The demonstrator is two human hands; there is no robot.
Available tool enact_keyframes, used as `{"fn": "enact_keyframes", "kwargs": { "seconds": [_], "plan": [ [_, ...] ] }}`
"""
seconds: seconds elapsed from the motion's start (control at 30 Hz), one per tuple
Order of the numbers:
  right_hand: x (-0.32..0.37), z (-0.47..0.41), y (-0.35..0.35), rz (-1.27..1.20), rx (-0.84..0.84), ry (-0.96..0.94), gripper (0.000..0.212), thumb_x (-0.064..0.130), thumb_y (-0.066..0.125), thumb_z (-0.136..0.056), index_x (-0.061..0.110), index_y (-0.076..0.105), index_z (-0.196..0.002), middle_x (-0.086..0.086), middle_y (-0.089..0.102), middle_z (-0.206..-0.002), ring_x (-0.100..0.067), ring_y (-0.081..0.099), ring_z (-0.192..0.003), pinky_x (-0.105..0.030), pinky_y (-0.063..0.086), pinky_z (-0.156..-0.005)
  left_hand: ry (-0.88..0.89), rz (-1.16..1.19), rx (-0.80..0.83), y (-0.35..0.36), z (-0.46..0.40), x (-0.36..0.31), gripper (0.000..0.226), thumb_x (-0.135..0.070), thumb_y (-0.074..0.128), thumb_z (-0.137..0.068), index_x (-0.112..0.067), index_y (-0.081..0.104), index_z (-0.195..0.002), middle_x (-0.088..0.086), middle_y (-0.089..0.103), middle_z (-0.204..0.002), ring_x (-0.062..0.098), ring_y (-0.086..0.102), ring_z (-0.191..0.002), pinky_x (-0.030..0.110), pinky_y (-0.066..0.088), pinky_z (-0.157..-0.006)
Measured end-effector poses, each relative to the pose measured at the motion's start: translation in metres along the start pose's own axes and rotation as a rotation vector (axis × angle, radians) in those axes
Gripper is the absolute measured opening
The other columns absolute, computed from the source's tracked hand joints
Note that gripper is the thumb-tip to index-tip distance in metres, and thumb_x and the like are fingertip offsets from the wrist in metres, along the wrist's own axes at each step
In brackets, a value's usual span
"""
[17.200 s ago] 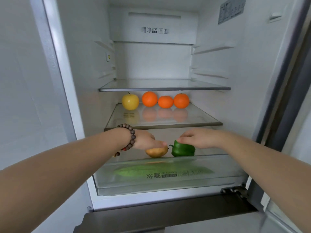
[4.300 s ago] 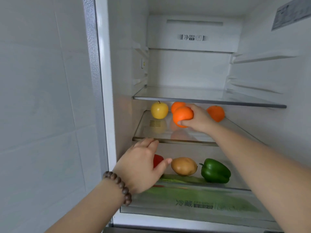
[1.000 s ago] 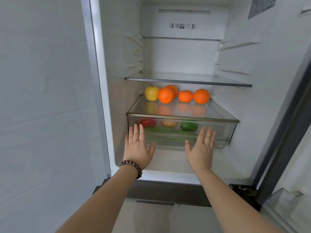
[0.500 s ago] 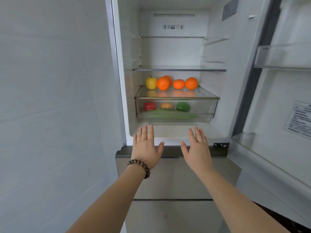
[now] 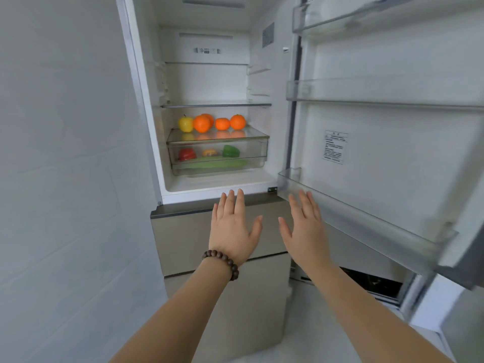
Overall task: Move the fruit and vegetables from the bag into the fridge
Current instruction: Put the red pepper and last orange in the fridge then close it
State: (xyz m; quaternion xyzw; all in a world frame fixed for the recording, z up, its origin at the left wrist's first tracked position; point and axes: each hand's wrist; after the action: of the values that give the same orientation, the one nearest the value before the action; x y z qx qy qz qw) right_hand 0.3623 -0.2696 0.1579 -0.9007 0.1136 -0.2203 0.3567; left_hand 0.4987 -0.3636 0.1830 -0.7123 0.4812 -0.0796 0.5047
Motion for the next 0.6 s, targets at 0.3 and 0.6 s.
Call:
{"fn": "enact_keyframes", "kwargs": {
  "seconds": [0.3, 0.6],
  "plan": [
    [-0.096, 0.029, -0.129, 0.26, -0.263, 0.079, 0.061, 0.038, 0.036, -0.092, 0.011, 0.025, -0.146, -0.013, 0.01, -0.157, -0.027, 0.001, -0.146, -0.045, 0.009, -0.118, 0.249, 0.167, -0.012, 0.035, 0.022, -0.142, 0.068, -0.048, 0.036, -0.094, -0.01, 0.022, -0.148, 0.008, 0.023, -0.155, 0.022, 0.013, -0.145, 0.04, 0.01, -0.12],
    [-0.204, 0.024, -0.2, 0.448, -0.186, 0.179, 0.076, 0.037, 0.046, -0.093, 0.009, 0.002, -0.149, -0.011, -0.006, -0.158, -0.027, -0.008, -0.145, -0.044, 0.004, -0.118, 0.378, 0.088, 0.207, 0.099, 0.03, -0.249, 0.065, -0.053, 0.031, -0.095, -0.024, 0.012, -0.151, -0.001, 0.011, -0.159, 0.019, -0.002, -0.147, 0.042, 0.002, -0.12]
  ]
}}
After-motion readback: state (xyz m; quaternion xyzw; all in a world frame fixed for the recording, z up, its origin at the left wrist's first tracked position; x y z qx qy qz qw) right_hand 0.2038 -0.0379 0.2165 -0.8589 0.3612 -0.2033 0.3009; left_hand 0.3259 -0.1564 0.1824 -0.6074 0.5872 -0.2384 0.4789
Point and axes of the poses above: each hand's wrist, its own z-axis away from the middle knuckle, its own y-axis out of the palm, x = y × z
